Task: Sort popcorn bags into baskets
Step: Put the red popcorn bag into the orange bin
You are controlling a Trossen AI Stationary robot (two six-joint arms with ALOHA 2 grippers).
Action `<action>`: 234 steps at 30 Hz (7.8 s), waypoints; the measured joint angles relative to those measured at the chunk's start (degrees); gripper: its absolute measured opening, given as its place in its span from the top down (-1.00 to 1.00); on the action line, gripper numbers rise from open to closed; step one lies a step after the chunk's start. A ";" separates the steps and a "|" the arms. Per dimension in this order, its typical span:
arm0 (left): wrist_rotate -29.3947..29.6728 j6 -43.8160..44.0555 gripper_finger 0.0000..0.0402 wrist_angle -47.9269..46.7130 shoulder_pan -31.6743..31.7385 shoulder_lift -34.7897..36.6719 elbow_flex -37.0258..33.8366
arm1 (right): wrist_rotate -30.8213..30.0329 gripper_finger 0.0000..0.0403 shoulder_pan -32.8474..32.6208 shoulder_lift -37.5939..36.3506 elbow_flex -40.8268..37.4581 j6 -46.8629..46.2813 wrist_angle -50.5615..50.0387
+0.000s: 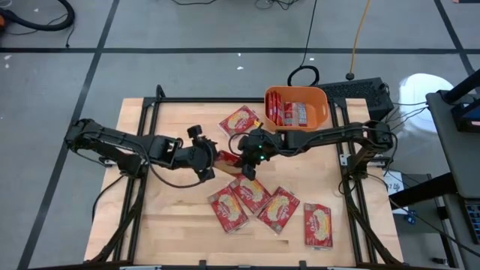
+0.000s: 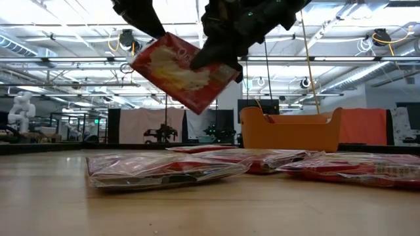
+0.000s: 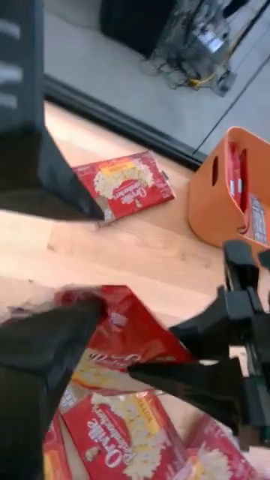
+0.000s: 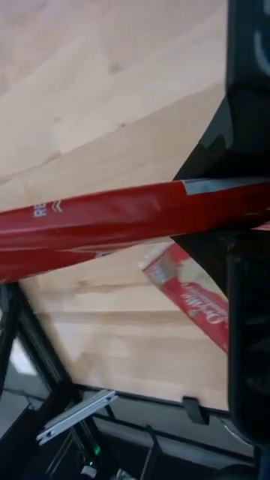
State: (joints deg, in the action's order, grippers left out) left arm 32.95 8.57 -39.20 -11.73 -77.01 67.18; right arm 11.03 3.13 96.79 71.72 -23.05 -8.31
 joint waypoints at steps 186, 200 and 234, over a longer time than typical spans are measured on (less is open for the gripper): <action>-4.37 17.17 0.54 -0.26 16.22 4.91 -0.04 | -7.85 0.37 39.61 -17.54 -16.74 -23.31 -11.79; -4.37 17.40 0.54 -0.26 16.22 4.90 -0.04 | -4.74 0.77 40.04 -17.52 -24.11 -28.34 -2.40; -9.78 11.49 0.54 -2.28 16.20 4.91 -0.04 | -2.16 0.80 21.97 -34.50 -8.70 -41.73 -31.10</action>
State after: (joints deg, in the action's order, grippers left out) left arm 23.17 20.06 -41.48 4.47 -72.11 67.13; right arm 8.86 25.10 62.28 63.02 -64.78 -39.41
